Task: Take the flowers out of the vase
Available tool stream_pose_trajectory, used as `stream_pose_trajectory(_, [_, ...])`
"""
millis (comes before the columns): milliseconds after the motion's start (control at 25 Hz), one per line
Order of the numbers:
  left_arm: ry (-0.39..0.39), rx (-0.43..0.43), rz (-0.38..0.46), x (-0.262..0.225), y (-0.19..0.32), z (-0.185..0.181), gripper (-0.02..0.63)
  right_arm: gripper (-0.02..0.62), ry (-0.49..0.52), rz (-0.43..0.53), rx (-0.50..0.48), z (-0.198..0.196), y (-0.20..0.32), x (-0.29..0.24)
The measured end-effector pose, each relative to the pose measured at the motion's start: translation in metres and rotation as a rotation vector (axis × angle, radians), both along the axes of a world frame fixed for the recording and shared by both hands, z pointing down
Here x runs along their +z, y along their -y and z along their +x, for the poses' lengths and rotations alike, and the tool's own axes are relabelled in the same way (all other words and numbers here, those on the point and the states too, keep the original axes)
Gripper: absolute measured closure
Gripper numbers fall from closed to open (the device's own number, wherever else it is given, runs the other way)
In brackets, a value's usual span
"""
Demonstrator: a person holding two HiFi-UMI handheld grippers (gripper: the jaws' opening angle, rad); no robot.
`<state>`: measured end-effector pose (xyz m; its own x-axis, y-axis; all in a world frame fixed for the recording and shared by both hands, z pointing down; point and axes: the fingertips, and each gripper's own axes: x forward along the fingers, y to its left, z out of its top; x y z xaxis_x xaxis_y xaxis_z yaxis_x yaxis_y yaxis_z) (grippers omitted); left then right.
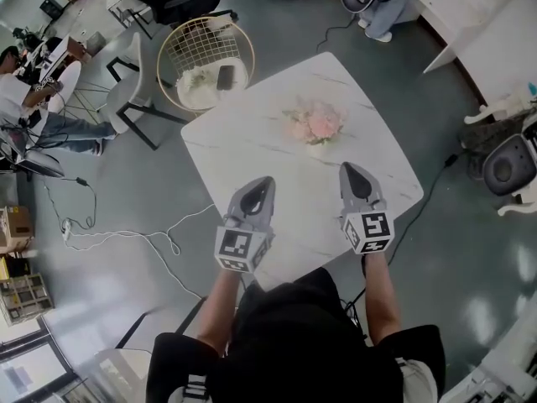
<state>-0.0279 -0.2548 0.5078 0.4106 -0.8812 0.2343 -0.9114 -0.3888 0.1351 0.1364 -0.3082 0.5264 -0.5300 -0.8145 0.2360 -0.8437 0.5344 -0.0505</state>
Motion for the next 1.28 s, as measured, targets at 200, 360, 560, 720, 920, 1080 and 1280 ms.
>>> stream_pose_trajectory(200, [0.012,-0.015,-0.025,0.01,0.015,0.004,0.598,0.575,0.029,0.008,-0.053,-0.002,0.025,0.005])
stream_pose_trajectory(360, [0.024,-0.023,-0.04,0.014,0.022,0.003,0.598,0.497,0.025,0.017,-0.106,-0.008,0.04,0.01])
stream_pose_trajectory(560, [0.03,-0.035,-0.061,0.02,0.029,0.004,0.598,0.35,-0.012,0.018,-0.168,-0.016,0.056,0.017])
stream_pose_trajectory(720, [0.031,-0.042,-0.066,0.022,0.038,-0.001,0.599,0.292,-0.016,0.0,-0.193,-0.026,0.073,0.022])
stream_pose_trajectory(920, [0.03,-0.058,-0.09,0.028,0.045,-0.005,0.598,0.281,-0.018,-0.009,-0.218,-0.03,0.089,0.025])
stream_pose_trajectory(1080, [0.029,-0.061,-0.106,0.034,0.049,-0.005,0.598,0.281,0.001,-0.028,-0.268,-0.037,0.094,0.027])
stream_pose_trajectory(1280, [0.027,-0.056,-0.118,0.038,0.05,-0.004,0.598,0.281,-0.012,-0.035,-0.29,-0.041,0.097,0.033])
